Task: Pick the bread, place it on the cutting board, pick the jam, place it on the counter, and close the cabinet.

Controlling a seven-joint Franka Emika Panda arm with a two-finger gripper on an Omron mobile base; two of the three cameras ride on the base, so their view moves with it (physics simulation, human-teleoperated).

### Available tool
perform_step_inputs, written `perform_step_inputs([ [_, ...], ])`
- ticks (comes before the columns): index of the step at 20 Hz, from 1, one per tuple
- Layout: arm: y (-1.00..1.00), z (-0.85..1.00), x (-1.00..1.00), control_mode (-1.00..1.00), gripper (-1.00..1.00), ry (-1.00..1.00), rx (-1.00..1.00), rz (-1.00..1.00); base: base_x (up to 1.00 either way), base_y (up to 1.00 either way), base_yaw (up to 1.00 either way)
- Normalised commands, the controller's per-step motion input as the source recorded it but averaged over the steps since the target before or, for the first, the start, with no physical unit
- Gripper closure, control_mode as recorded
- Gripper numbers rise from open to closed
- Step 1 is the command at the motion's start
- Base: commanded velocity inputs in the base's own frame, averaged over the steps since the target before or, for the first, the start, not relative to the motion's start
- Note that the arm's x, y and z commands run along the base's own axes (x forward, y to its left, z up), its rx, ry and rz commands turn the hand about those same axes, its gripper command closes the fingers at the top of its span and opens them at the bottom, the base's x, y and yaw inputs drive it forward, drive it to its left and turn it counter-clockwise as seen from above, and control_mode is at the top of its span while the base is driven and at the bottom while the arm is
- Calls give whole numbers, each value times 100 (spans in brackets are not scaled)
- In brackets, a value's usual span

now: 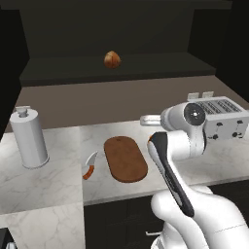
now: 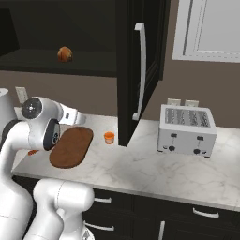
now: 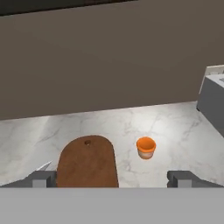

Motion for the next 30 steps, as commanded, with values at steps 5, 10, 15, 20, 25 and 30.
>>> perform_step_inputs([
  [5,31,31,-28,-100,-100,0,-1,-3,0,0,0],
  [10,34,30,-24,-100,-100,0,-3,-4,0,0,0],
  [15,38,30,-20,-100,-100,0,-5,-2,0,0,0],
  [20,37,36,-26,-100,-100,0,-3,-1,0,0,0],
  [25,33,40,-33,-100,-100,0,-3,0,0,0,0],
  [30,26,41,-33,-100,-100,-2,-2,0,0,0,0],
])
